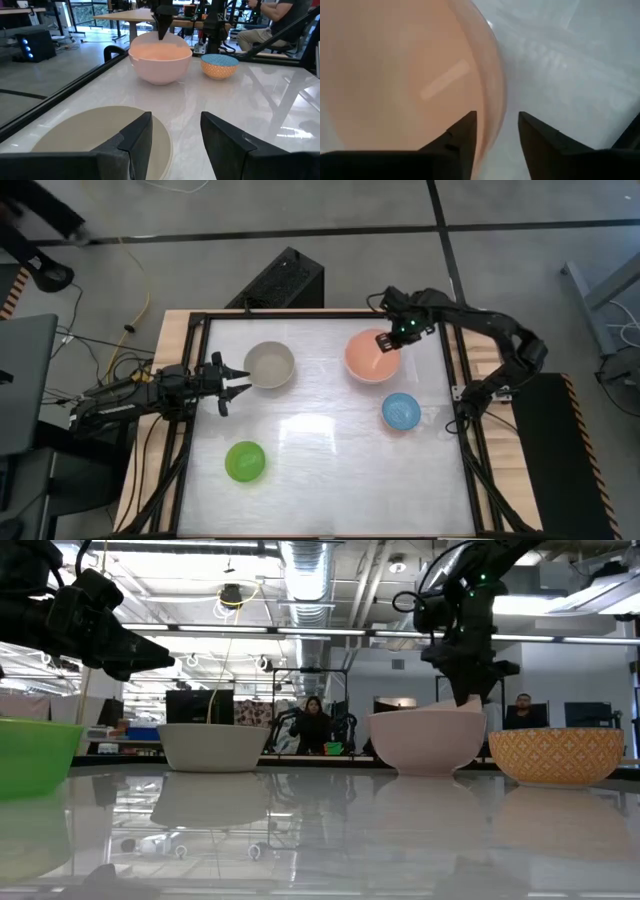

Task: Nest bowls inside each other
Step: Stack the orange bowl on top of the pink bowl

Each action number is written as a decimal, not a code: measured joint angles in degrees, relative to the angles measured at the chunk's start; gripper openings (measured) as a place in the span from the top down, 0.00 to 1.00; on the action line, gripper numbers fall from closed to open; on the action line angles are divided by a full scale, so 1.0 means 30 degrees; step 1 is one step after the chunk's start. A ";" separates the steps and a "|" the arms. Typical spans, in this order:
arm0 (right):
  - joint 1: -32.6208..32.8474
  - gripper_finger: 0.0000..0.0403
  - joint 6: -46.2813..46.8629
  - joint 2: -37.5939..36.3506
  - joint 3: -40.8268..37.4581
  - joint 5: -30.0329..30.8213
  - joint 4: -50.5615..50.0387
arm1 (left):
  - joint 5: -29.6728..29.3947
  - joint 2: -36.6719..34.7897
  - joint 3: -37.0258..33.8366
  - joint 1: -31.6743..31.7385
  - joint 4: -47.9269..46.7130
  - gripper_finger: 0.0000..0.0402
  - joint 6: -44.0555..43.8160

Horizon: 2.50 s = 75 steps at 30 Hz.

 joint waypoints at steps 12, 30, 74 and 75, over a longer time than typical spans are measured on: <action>0.1513 0.62 -0.1013 -0.0007 0.3068 0.3291 -0.1859 | 0.0000 -0.0001 -0.0001 0.0000 0.0000 0.61 -0.0002; 0.4452 0.99 0.3829 -0.0007 0.0431 1.0579 -0.1463 | 0.0000 -0.0001 -0.0001 0.0000 0.0000 0.61 0.0000; 0.5880 0.99 0.3150 0.3201 -0.1540 1.5388 0.6638 | 0.0000 0.0002 0.0003 0.0000 0.0000 0.61 -0.0004; 0.5890 0.99 0.3148 0.3380 -0.1540 1.5554 0.6905 | 0.0000 0.0004 0.0004 0.0000 0.0000 0.61 0.0000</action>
